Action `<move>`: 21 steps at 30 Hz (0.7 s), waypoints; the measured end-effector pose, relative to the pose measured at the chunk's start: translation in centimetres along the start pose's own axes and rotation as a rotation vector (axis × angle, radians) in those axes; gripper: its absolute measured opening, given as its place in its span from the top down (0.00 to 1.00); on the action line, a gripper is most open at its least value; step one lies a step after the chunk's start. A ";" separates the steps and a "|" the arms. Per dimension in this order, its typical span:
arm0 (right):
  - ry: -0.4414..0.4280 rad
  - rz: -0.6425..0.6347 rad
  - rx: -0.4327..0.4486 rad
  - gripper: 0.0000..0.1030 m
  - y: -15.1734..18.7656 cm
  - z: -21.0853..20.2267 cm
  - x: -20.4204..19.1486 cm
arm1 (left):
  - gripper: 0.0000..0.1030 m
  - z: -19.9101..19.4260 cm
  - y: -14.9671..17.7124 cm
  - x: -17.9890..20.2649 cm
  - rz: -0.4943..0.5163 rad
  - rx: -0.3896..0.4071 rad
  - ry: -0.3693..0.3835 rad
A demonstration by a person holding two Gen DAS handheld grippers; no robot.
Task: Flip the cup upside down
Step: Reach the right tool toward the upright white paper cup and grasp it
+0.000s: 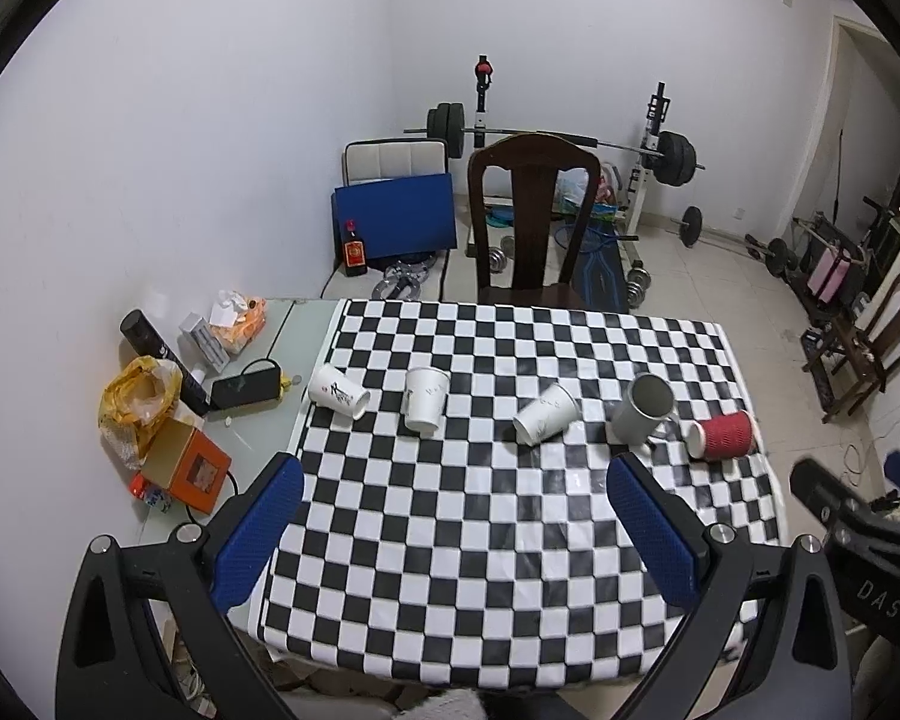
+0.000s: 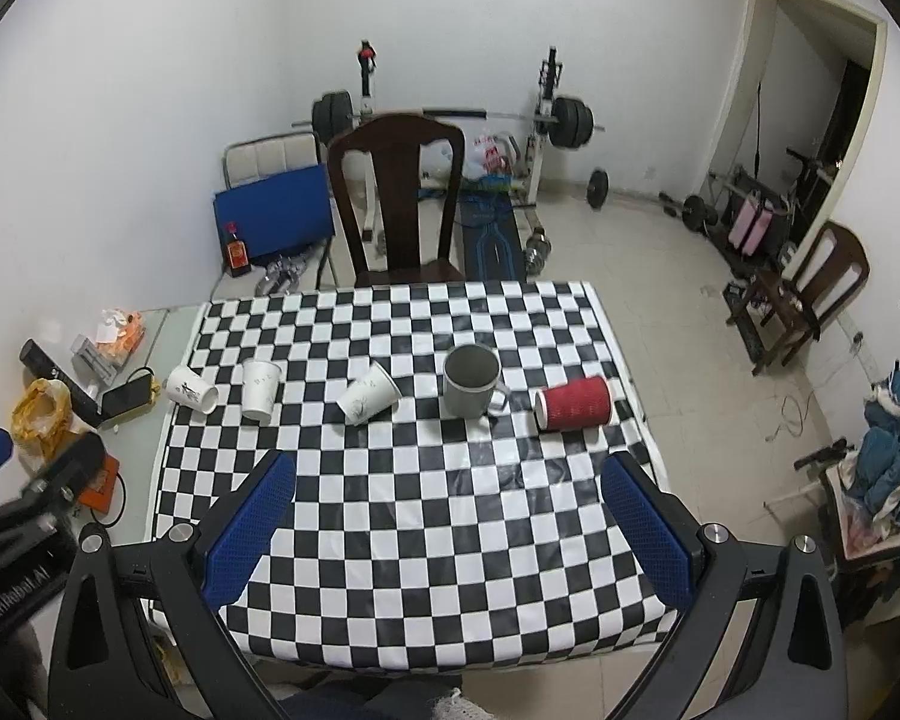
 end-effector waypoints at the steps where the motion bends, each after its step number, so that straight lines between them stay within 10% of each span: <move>1: 0.009 0.006 -0.024 0.00 -0.3 1.0 0.0 | 0.00 0.5 -0.4 0.3 0.007 -0.001 -0.021; 21: 0.145 0.184 -0.568 0.00 0.2 39.0 5.7 | 0.00 31.6 -5.4 11.4 0.529 -0.279 -0.219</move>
Point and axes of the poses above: each gripper's, at about its wrist camera, not at the fingertips, and z roughly the way its jaws point, x to its right, y to its underside, the point moved 5 cm from there along z, roughly the way its jaws point, and after that the axes turned 13 degrees about -x, right-handed, at the moved point
